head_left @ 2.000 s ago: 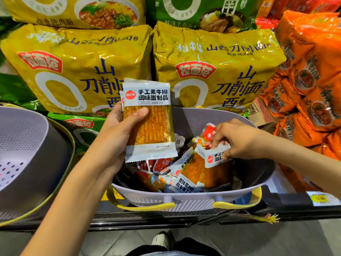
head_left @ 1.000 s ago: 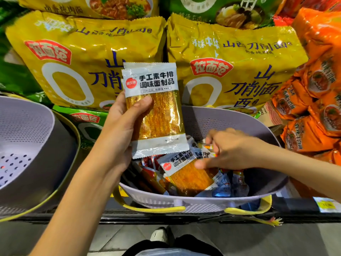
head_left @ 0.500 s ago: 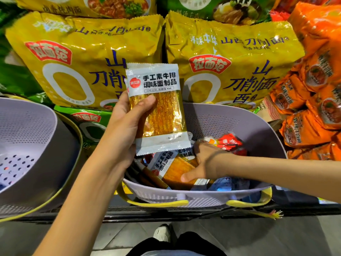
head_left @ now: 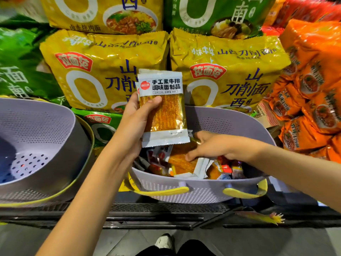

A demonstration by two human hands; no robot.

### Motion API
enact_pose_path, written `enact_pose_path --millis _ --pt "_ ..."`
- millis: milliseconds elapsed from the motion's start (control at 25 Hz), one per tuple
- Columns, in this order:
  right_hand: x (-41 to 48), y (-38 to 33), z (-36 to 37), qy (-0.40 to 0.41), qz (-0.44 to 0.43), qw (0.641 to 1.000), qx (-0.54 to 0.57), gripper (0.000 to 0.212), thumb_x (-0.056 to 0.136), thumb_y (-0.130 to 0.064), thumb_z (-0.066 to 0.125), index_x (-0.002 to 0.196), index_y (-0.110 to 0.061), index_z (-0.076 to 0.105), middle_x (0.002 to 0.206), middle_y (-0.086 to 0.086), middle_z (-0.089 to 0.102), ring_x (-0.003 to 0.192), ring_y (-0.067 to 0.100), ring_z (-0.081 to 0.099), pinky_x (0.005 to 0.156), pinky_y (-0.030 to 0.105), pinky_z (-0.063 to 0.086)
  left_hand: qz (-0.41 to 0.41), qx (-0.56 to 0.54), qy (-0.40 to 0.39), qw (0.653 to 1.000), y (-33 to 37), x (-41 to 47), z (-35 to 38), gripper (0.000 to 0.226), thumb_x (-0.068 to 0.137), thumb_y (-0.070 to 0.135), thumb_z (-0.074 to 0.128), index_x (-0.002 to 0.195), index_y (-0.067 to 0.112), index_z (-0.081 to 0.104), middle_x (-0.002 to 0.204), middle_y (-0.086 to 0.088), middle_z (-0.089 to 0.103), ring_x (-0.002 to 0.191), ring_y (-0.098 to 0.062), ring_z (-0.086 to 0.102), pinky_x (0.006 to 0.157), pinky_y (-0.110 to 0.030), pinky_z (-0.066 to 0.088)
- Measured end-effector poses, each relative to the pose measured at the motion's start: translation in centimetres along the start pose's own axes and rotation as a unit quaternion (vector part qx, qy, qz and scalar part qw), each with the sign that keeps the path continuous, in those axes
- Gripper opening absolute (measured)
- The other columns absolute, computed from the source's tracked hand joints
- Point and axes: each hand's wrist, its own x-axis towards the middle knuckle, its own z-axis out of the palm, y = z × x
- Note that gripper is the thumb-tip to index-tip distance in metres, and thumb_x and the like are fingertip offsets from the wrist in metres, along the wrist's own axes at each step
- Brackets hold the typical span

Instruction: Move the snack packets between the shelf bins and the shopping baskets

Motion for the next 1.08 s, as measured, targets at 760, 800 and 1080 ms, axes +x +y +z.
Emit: enact_pose_path --millis 760,800,1080 --pt "-19.3 7.9 5.4 0.079 -0.217 0.739 0.633 0.045 0.04 -0.015 0.087 0.084 -0.015 0.078 0.089 0.008 0.075 0.077 0.019 0.072 0.06 0.027 0.057 -0.023 0.013 -0.011 1.0 2.7 -16.6 1.0 0.037 0.091 0.018 0.053 0.127 0.015 0.054 0.114 -0.009 0.068 0.098 -0.025 0.066 0.086 -0.04 0.053" --pt "-19.6 8.8 7.0 0.069 -0.205 0.729 0.65 0.056 0.032 -0.017 0.093 0.086 -0.014 0.078 0.093 0.01 0.074 0.079 0.022 0.072 0.06 0.029 0.058 -0.032 0.014 -0.015 0.999 2.3 -17.7 0.6 0.037 0.091 0.018 0.054 0.127 0.015 0.054 0.113 -0.009 0.069 0.098 -0.024 0.066 0.086 -0.04 0.053" --pt "-23.4 10.9 17.6 0.147 -0.091 0.734 0.657 0.084 0.039 -0.032 0.091 0.115 -0.015 0.059 0.091 0.008 0.074 0.072 0.022 0.071 0.057 0.03 0.055 -0.112 0.04 -0.088 0.989 -1.9 -22.3 -3.5 0.031 0.09 0.014 0.053 0.121 0.017 0.056 0.102 -0.001 0.072 0.084 -0.012 0.07 0.068 -0.024 0.058"
